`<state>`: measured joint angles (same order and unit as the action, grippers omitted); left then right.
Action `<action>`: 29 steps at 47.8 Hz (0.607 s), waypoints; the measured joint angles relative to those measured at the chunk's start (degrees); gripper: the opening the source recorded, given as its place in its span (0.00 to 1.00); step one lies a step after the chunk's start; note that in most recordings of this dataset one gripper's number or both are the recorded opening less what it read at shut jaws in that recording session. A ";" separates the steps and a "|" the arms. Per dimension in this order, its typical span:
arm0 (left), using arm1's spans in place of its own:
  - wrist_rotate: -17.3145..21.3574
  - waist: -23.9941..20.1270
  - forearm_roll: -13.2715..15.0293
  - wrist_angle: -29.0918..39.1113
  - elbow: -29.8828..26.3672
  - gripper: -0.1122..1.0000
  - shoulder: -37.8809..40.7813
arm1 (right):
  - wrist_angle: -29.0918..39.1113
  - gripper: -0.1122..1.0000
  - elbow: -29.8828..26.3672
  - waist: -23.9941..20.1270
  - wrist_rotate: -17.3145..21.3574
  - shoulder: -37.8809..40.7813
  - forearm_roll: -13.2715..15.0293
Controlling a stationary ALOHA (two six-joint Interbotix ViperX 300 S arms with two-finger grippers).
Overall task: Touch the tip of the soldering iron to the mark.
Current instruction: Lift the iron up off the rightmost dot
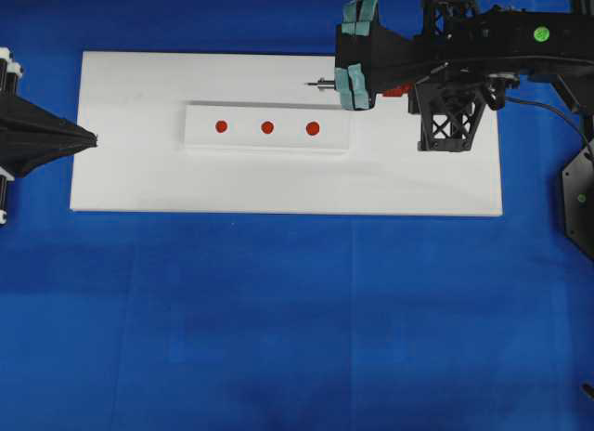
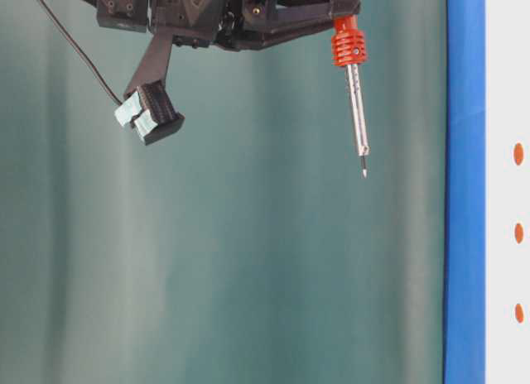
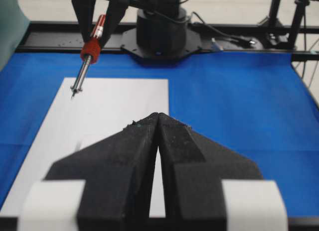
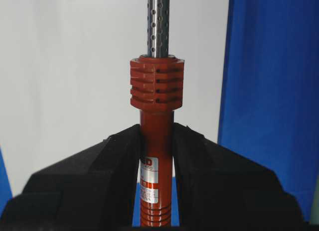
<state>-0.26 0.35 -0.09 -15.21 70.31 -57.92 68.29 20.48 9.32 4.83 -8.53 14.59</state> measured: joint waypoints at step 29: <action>-0.18 0.00 0.00 -0.18 0.00 0.10 0.00 | 0.26 0.16 0.09 -4.48 4.48 -1.23 -1.23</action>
<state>-0.44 0.35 -0.09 -15.38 70.31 -57.92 68.55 20.57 4.83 9.32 -9.76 13.36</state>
